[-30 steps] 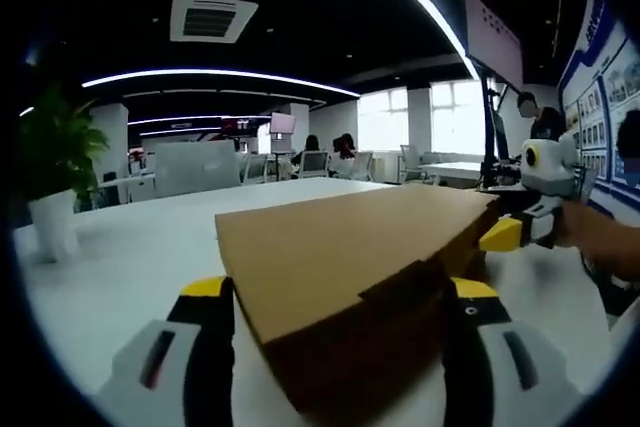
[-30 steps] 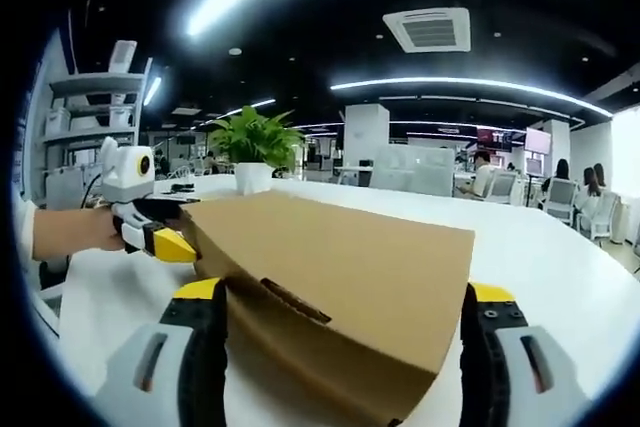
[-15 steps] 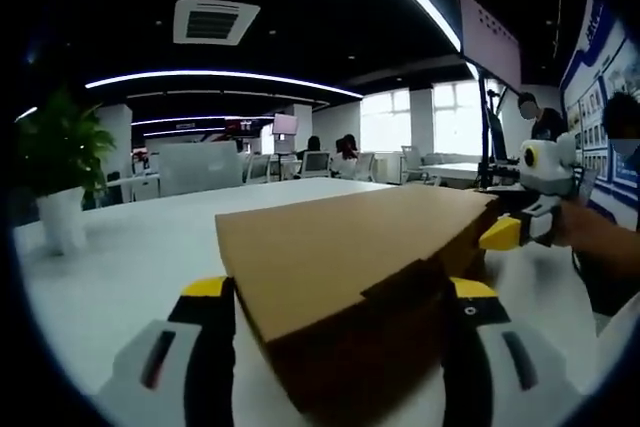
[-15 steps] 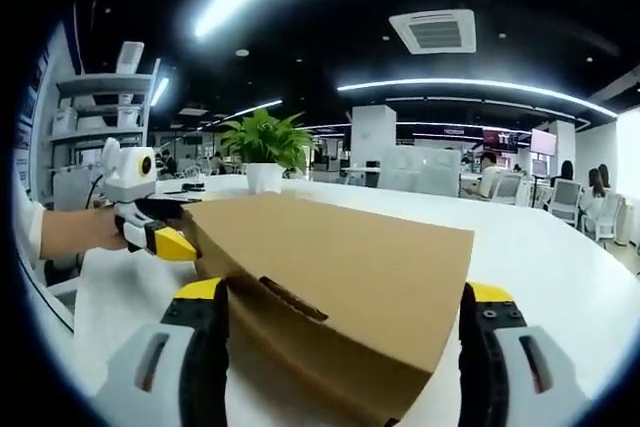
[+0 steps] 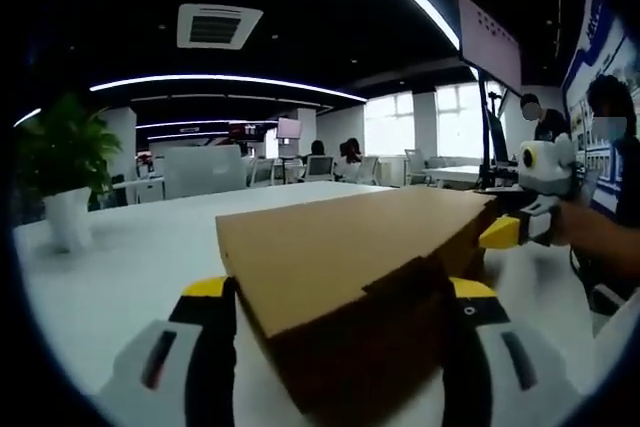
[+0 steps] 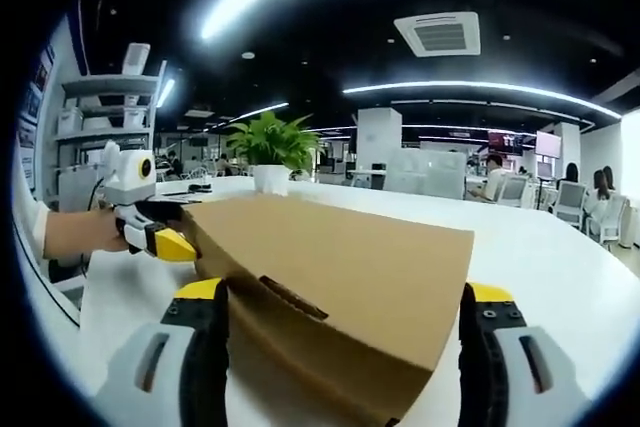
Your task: Operate the shoe box by opening the lid, removing the specified soft item, and placing it in the target area until the item is outside and the box remains undamaged.
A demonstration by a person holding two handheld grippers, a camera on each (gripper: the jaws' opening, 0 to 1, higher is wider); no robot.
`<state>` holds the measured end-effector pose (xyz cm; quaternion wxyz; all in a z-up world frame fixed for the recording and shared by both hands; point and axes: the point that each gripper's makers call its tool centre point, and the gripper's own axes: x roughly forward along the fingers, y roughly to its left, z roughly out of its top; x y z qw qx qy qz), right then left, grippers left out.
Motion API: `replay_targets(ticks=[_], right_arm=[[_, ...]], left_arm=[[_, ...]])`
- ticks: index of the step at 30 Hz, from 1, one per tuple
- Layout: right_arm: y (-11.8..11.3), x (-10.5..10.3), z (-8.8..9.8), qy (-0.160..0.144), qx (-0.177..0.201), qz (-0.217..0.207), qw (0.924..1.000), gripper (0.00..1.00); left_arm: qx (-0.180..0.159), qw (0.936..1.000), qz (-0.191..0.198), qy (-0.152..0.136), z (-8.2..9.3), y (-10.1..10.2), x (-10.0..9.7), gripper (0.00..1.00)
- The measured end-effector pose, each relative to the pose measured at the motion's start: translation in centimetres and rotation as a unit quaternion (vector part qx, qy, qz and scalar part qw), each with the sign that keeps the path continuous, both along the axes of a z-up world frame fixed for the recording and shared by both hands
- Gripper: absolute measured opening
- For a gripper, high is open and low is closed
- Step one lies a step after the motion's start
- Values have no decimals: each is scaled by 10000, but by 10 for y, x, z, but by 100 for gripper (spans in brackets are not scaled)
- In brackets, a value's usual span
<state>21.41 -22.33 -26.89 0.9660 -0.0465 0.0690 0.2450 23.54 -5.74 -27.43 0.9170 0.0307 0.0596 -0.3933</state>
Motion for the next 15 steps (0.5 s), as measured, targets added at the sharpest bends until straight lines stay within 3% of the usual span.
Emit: replay_targets(ticks=[15], right_arm=[[1,-10,-1,-18,16,199,9998,98]], left_arm=[[-21,9998,177,-32,1,4,-21,85]])
